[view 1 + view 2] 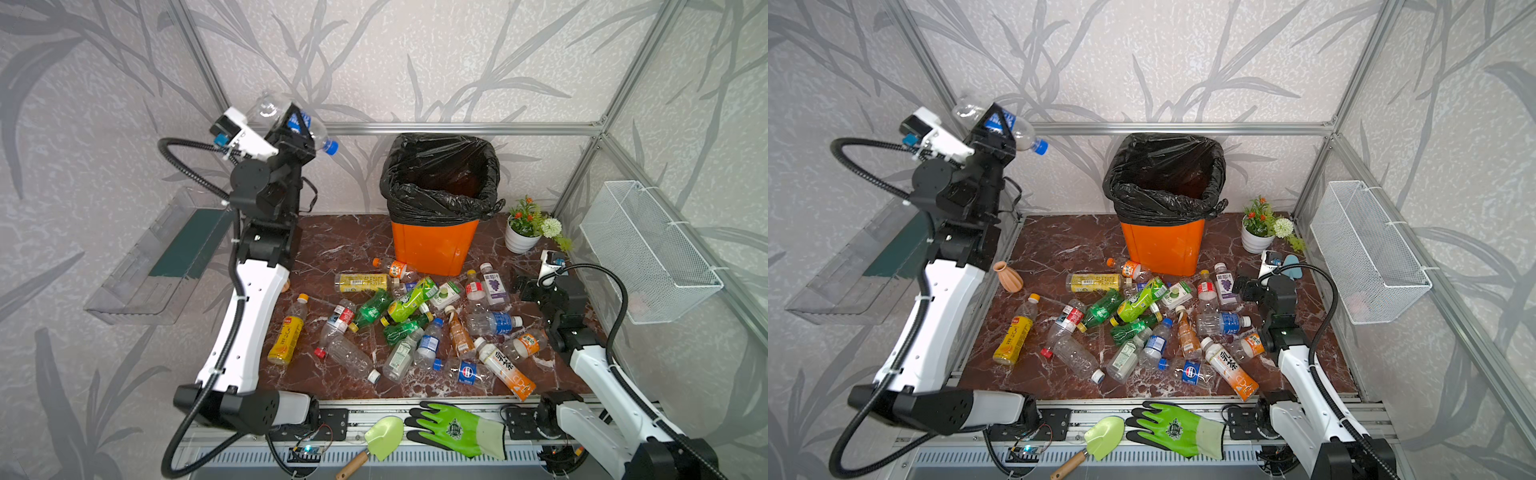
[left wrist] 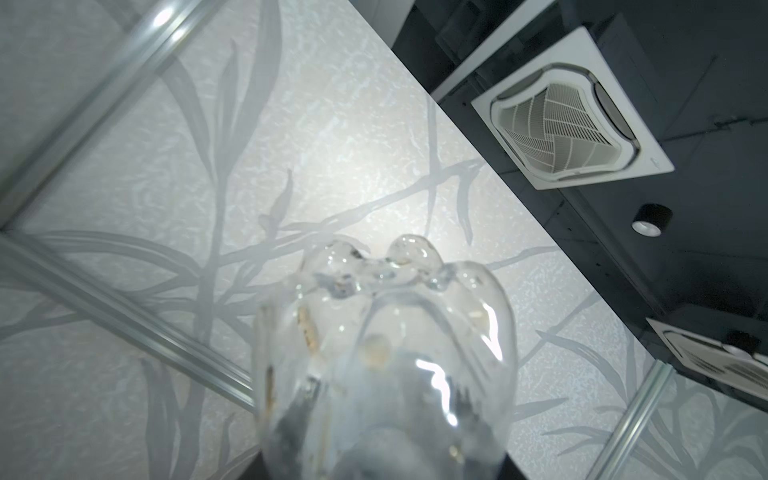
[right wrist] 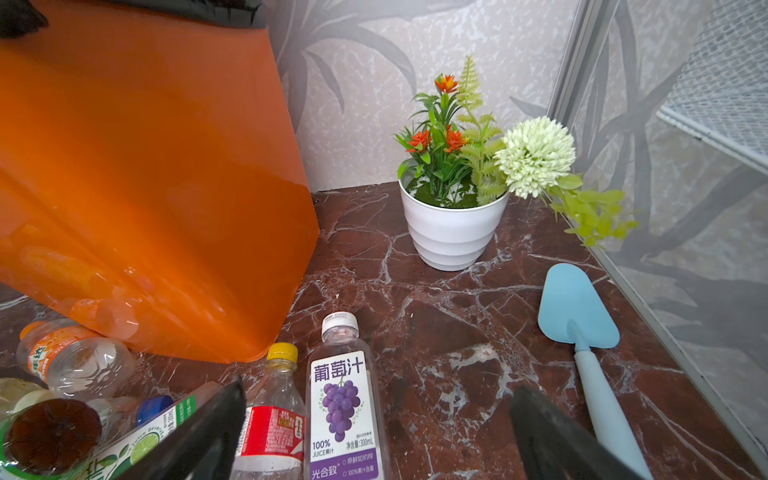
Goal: Throw the plastic bottles in the bin
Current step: 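Swing the Pepsi bottle over the bin and open the left gripper, then draw the left arm back while the right gripper grasps the grape juice bottle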
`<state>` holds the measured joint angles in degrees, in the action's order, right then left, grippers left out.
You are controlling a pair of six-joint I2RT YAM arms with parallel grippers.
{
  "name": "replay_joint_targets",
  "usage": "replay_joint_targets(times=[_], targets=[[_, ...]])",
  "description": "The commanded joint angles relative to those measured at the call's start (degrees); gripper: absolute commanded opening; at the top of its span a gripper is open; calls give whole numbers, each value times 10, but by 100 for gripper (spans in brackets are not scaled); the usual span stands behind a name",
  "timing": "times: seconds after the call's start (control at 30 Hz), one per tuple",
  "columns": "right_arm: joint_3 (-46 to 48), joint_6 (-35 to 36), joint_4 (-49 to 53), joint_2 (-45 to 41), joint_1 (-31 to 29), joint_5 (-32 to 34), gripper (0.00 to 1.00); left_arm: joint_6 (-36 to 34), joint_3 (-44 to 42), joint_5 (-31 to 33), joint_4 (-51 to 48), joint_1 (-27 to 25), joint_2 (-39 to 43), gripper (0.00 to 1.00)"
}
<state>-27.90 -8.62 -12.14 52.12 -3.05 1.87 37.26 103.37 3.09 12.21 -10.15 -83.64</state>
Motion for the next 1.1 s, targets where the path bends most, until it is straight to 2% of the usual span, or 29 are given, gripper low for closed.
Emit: replay_joint_targets(times=[0.0,0.1,0.13,0.2,0.23,0.27,0.4,0.47,0.57,0.63,0.7,0.8,0.9,1.07], targets=[[6,-12,-4,-15,1,-13,99,-67,145,-117,-101,-61,-143,48],[10,-9,10,-34,1,-7,99,-94,380,-159,-290,-114,-292,60],[10,-8,16,-40,1,-3,99,-106,474,-150,-374,-127,-346,70],[10,-3,26,-52,1,1,99,-117,651,-114,-501,-139,-433,98],[9,1,34,-60,2,2,99,-117,728,-97,-544,-139,-467,99],[8,4,40,-67,2,2,100,-119,768,-81,-558,-138,-483,99],[8,12,63,-87,2,-1,100,-134,656,-75,-509,-140,-402,99],[7,7,79,-95,2,6,100,-145,552,-72,-463,-148,-340,99],[4,-4,112,-107,2,14,100,-170,334,-53,-339,-165,-222,99],[1,-7,132,-108,2,10,100,-180,152,-32,-212,-173,-126,99],[-8,-11,159,-104,2,-1,99,-184,17,-4,-114,-173,-53,99],[-24,-17,192,-91,2,-18,99,-212,-93,53,-108,-172,39,99],[-36,-31,211,-64,2,-30,99,-205,-175,143,-143,-172,118,99],[-52,-81,205,-8,2,-47,96,-218,-308,218,-163,-159,231,99]])
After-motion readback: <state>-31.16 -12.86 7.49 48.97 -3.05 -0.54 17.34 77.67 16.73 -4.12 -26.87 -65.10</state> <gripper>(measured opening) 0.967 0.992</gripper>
